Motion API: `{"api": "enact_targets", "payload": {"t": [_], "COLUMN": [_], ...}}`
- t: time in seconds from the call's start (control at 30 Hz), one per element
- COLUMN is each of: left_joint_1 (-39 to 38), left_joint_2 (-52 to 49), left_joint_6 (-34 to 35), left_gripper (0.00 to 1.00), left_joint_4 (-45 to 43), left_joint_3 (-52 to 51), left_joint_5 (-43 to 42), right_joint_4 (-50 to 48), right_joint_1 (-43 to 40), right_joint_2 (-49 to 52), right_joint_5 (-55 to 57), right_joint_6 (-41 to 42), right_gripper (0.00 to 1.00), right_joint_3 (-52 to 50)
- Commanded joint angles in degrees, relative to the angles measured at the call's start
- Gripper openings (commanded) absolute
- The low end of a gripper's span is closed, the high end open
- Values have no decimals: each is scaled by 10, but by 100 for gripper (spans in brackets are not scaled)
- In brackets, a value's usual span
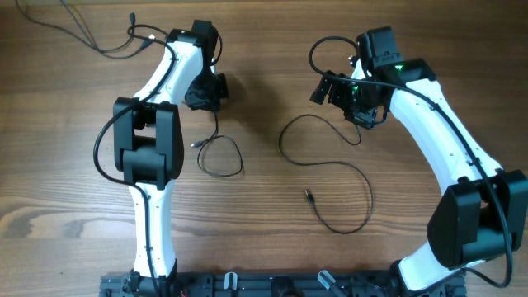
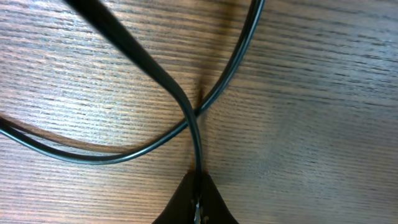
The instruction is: Untangle cables
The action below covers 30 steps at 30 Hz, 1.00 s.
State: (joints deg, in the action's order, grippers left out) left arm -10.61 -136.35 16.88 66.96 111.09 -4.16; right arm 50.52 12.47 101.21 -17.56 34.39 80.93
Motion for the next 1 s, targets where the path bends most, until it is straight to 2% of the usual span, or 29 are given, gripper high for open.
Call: {"api": "enact_targets", "payload": {"t": [0.0, 0.17, 0.3, 0.33, 0.37, 0.47, 0.5, 0.67, 0.73, 0.83, 0.97], "left_joint_1": [-3, -3, -3, -3, -1, 1, 1, 40, 73, 134, 181], "left_joint_2": [70, 231, 288, 302, 318, 360, 380, 403, 402, 402, 393], "left_joint_6": [-2, 5, 24, 47, 66, 66, 96, 192, 244, 364, 380], "left_gripper": [4, 4, 4, 4, 4, 4, 4, 4, 4, 4, 4], "left_joint_4": [-4, -61, -70, -84, -110, -219, -264, -322, -321, -287, -281], "left_joint_3": [17, 44, 44, 44, 44, 44, 44, 44, 44, 44, 43], "left_joint_5": [-21, -59, -59, -65, -97, -223, -233, -232, -201, -118, -78], "right_joint_4": [-2, -3, -6, -7, -7, -5, -5, -5, -6, -6, -7], "right_joint_1": [3, 3, 4, 4, 4, 7, 7, 8, 8, 8, 9], "right_joint_2": [-3, -3, -3, -3, -3, -3, -3, -3, -3, -3, -3], "right_joint_5": [1, 1, 1, 1, 1, 1, 1, 1, 1, 1, 1], "right_joint_6": [1, 1, 1, 1, 1, 1, 1, 1, 1, 1, 2], "right_gripper": [100, 100, 100, 100, 100, 100, 100, 100, 100, 99, 100], "right_joint_3": [0, 0, 0, 0, 0, 0, 0, 0, 0, 0, 0]}}
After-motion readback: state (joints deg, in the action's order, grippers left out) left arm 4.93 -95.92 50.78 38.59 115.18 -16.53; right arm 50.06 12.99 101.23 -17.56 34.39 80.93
